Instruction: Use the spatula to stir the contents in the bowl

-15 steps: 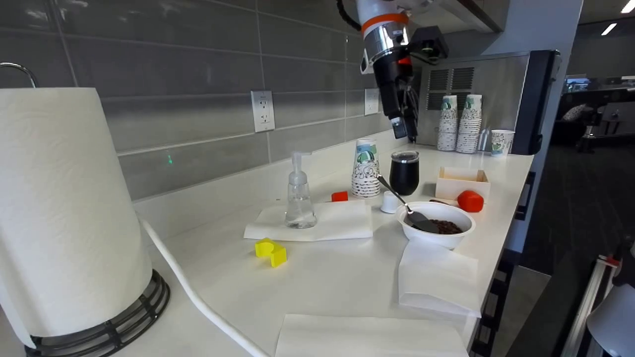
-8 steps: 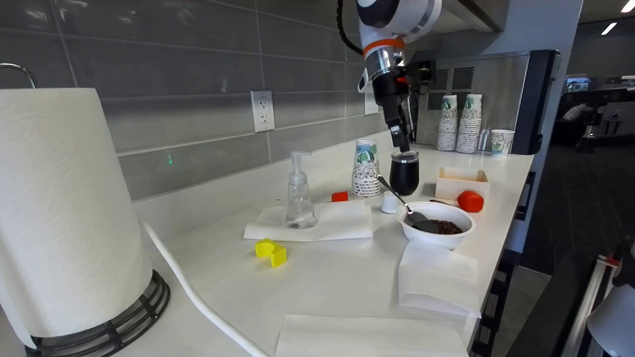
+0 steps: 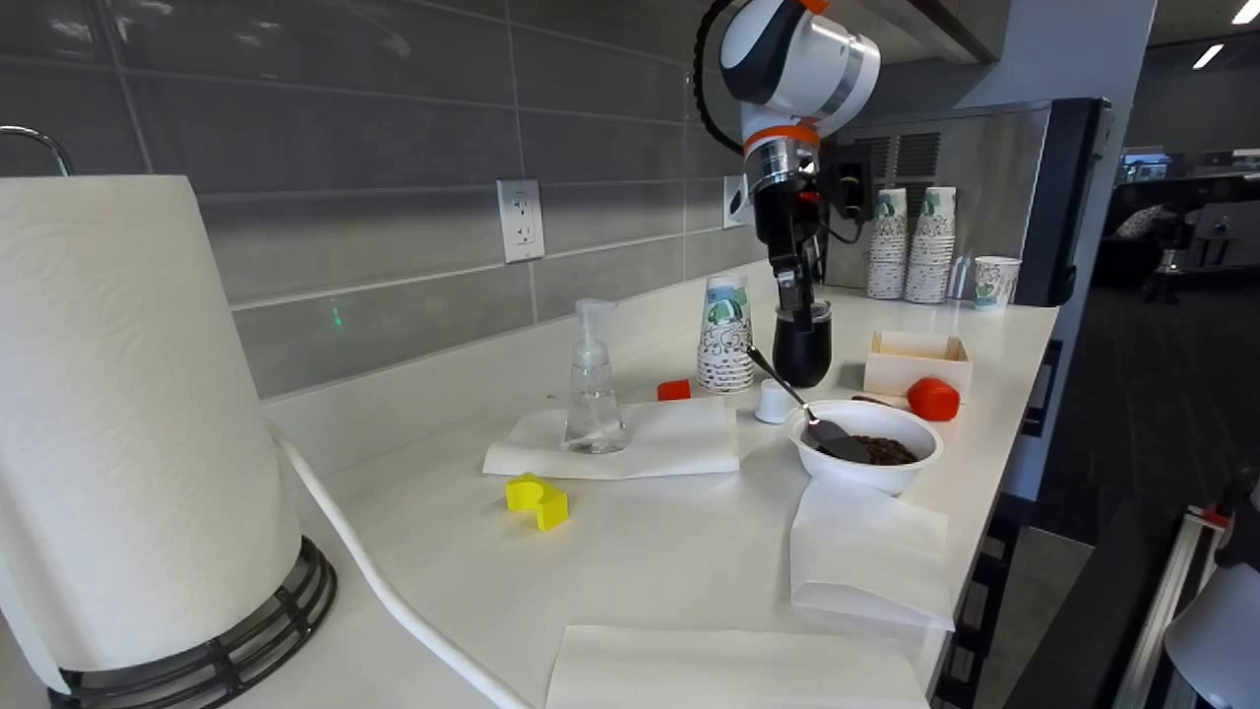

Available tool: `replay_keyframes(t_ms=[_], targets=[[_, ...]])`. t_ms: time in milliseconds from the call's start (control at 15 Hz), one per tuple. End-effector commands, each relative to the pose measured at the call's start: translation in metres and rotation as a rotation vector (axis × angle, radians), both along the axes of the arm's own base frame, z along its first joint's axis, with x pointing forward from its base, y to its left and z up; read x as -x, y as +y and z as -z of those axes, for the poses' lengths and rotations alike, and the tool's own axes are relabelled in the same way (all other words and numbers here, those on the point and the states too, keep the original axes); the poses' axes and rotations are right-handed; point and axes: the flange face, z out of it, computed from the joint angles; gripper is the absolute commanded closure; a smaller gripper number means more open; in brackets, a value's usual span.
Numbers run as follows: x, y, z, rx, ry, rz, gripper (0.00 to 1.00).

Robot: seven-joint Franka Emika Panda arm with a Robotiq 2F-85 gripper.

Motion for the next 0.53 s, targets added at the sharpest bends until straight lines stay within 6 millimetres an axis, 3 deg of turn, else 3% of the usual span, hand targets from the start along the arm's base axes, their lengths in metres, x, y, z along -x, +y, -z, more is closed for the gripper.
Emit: replay_keyframes(t_ms=[0,467], targets=[[-0.018,0.002,0.011,-0.07,0.016,0.01,0.0],[-0.032,0.001,0.032,-0.104,0.036,0.047,0.0]])
